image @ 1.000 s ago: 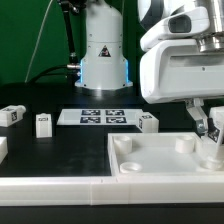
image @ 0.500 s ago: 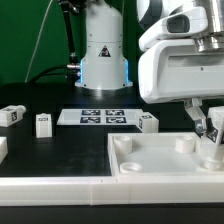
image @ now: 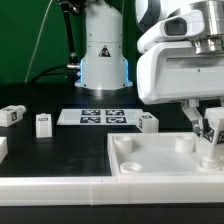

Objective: Assemble one leg

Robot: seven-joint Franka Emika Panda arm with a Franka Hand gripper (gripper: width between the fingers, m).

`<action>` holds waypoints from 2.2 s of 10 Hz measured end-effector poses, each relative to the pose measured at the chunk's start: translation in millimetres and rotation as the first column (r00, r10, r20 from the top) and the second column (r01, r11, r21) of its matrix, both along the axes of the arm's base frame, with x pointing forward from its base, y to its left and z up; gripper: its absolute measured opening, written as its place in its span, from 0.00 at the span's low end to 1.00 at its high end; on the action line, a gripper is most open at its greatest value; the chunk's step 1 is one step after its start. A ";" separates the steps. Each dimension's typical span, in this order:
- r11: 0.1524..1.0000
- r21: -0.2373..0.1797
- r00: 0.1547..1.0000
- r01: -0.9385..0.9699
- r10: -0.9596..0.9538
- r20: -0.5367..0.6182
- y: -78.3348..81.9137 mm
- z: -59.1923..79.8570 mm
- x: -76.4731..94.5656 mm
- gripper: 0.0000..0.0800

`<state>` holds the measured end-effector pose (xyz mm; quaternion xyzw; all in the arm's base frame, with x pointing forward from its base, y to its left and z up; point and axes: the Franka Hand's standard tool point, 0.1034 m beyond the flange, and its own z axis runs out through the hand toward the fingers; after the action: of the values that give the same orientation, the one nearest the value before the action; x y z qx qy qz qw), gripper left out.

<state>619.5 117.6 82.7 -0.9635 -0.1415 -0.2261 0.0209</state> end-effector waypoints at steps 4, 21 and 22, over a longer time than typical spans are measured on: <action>1.000 0.015 0.999 0.010 -0.011 0.047 1.3 -13.5 0.2 0.36; 0.999 0.033 0.994 0.043 -0.046 0.095 -0.1 -8.7 6.5 0.81; 0.998 0.032 0.998 0.049 -0.051 0.042 3.8 -4.9 8.8 0.81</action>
Offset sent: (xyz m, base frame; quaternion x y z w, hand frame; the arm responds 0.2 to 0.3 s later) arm -0.0001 0.0011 -0.0174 -0.0092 0.0548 0.0222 0.9982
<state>628.4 121.4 77.8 -0.9613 -0.1143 -0.2493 0.0272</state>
